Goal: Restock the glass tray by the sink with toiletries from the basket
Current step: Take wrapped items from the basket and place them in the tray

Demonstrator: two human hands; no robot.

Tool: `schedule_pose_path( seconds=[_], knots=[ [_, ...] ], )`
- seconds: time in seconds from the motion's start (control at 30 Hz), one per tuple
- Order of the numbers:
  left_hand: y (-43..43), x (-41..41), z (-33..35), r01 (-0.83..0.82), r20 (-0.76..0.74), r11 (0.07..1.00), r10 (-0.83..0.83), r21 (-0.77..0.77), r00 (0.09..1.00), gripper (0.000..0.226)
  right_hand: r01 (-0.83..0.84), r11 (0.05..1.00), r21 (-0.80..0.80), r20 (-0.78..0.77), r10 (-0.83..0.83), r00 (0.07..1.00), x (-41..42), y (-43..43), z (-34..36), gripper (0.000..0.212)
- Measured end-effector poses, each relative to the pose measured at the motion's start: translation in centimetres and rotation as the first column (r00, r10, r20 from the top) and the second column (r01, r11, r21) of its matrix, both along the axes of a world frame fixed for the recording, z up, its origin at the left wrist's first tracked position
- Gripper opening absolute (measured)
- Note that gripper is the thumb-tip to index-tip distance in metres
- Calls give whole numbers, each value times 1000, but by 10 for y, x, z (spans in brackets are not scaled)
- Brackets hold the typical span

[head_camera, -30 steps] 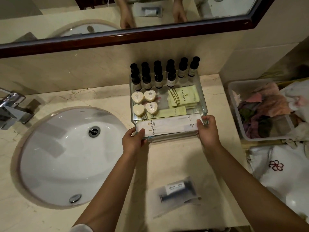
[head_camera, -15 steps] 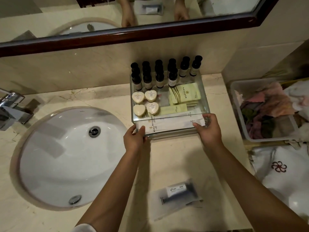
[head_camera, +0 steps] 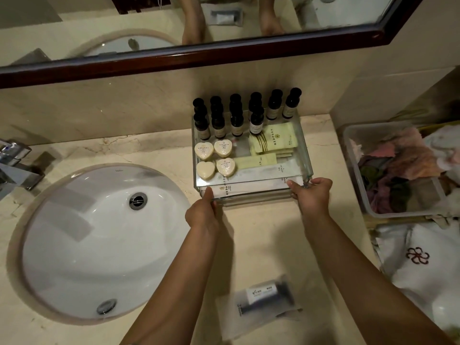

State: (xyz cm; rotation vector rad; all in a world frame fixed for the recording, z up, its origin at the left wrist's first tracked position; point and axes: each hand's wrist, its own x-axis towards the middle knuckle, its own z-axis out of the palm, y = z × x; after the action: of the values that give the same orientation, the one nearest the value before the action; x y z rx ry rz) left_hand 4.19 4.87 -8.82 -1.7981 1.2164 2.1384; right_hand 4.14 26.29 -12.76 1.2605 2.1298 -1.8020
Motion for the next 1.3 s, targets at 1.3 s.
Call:
schedule_pose_path(
  seconds=[1.3],
  knots=[
    [0, 8, 12, 391, -124, 869, -442, -302, 888, 19, -95, 995, -18, 48, 96, 994, 6, 0, 23, 7]
  ],
)
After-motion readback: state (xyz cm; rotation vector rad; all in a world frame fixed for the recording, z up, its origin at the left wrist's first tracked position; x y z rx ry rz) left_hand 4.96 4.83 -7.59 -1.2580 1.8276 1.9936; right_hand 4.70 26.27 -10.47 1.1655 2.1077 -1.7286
